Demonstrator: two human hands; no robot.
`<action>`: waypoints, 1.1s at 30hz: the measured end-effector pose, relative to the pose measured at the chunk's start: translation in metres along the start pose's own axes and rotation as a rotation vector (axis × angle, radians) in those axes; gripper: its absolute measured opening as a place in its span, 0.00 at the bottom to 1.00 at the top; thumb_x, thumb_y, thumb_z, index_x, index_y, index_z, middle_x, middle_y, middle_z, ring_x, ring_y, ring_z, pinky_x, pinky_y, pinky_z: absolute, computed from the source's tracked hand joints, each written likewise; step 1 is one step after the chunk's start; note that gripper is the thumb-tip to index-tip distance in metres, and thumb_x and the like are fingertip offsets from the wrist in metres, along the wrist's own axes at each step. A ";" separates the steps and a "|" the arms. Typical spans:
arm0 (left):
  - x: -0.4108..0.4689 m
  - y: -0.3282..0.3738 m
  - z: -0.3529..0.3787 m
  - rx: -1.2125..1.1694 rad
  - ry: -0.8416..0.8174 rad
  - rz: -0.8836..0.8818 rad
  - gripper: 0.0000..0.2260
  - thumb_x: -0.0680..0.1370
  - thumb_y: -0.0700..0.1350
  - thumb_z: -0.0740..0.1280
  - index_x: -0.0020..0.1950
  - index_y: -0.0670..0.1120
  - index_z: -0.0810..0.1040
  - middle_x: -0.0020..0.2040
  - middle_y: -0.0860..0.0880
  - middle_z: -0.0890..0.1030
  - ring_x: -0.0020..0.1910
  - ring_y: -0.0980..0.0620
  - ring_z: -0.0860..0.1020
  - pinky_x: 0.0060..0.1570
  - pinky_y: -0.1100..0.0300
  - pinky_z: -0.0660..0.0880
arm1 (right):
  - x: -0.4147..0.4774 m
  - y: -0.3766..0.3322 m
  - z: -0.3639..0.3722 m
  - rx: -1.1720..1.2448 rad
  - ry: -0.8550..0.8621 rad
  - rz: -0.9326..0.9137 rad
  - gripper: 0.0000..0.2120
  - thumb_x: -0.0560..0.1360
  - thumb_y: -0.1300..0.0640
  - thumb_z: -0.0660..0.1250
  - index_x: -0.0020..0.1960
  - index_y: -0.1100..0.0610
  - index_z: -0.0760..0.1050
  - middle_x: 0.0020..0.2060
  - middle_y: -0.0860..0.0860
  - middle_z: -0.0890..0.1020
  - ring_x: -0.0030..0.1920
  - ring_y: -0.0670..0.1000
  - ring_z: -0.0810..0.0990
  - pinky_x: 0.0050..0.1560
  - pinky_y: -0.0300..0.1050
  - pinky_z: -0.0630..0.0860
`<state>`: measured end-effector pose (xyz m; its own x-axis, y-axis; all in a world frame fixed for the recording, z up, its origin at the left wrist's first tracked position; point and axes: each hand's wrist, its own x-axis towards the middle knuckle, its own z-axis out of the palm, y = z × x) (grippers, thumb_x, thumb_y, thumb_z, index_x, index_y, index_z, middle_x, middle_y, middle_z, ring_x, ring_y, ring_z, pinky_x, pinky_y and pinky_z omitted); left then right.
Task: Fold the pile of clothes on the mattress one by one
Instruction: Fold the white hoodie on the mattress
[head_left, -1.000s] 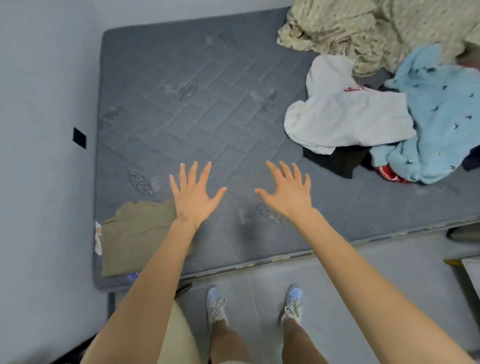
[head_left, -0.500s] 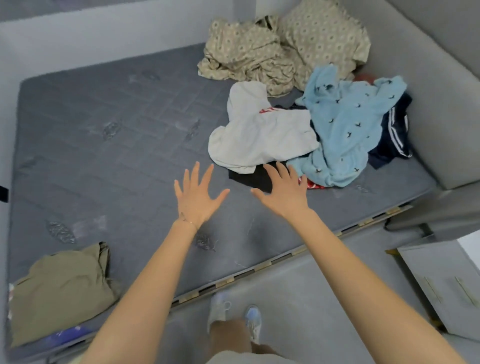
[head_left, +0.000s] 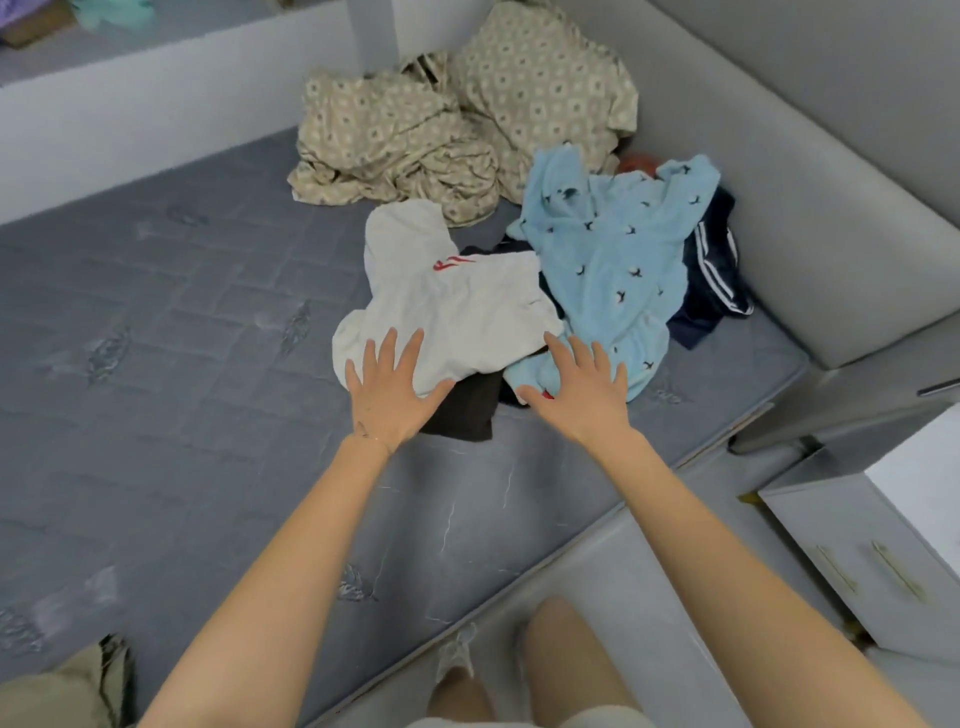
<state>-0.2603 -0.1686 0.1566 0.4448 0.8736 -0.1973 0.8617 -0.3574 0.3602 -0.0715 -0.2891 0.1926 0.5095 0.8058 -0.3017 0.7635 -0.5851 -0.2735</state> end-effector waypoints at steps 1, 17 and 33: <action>0.011 0.008 0.003 -0.003 0.002 -0.006 0.33 0.77 0.65 0.58 0.79 0.58 0.50 0.80 0.50 0.48 0.78 0.45 0.44 0.73 0.44 0.39 | 0.011 0.008 -0.002 0.006 -0.001 0.003 0.36 0.76 0.35 0.58 0.78 0.45 0.47 0.78 0.51 0.50 0.78 0.56 0.45 0.74 0.62 0.44; 0.150 0.145 0.083 -0.170 0.043 -0.302 0.33 0.78 0.65 0.57 0.79 0.57 0.50 0.80 0.51 0.48 0.78 0.46 0.44 0.74 0.44 0.39 | 0.228 0.112 -0.054 -0.094 -0.049 -0.274 0.38 0.75 0.36 0.61 0.78 0.46 0.50 0.78 0.52 0.53 0.77 0.57 0.48 0.73 0.62 0.47; 0.255 0.099 0.195 -0.249 -0.013 -0.439 0.35 0.78 0.65 0.58 0.79 0.57 0.45 0.80 0.50 0.44 0.78 0.46 0.43 0.74 0.44 0.40 | 0.378 0.116 0.059 -0.126 -0.265 -0.280 0.40 0.76 0.34 0.58 0.79 0.46 0.43 0.78 0.56 0.51 0.77 0.58 0.47 0.75 0.58 0.47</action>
<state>-0.0141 -0.0456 -0.0357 0.0574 0.9192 -0.3896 0.8845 0.1342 0.4468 0.1864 -0.0577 -0.0075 0.1678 0.8713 -0.4611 0.9092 -0.3176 -0.2693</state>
